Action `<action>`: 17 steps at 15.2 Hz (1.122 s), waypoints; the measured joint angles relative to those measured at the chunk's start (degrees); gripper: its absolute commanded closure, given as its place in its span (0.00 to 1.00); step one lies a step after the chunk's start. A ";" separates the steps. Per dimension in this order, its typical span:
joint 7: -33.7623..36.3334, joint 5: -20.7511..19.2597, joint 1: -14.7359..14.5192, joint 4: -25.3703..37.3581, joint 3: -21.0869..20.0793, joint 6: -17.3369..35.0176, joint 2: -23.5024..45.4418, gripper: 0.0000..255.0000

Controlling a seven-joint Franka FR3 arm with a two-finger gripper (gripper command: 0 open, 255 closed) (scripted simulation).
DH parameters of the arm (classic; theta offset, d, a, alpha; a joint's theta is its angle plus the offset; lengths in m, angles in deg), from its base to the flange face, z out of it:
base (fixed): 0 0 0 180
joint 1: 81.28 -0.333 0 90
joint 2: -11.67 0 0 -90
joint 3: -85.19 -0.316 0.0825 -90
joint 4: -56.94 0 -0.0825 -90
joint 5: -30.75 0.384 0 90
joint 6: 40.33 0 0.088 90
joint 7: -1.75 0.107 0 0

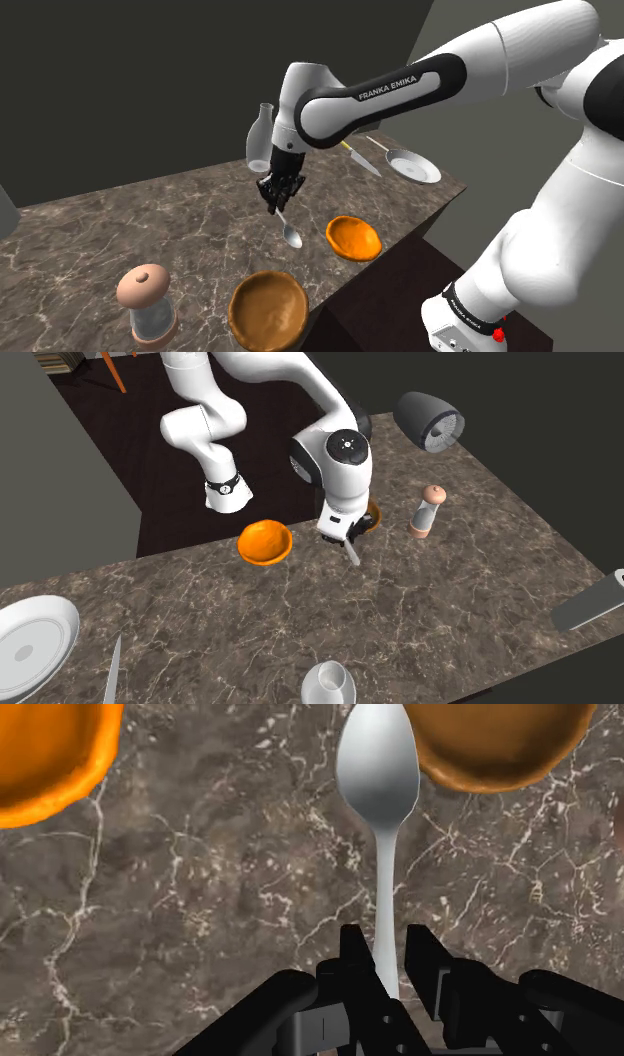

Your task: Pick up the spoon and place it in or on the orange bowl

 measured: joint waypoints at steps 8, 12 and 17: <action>-10.44 5.41 3.56 -16.95 3.12 0.51 -15.13 1.00; -15.78 6.06 5.30 -23.28 6.19 -0.90 -21.88 1.00; -21.80 5.03 7.67 -31.10 10.56 -3.57 -31.13 1.00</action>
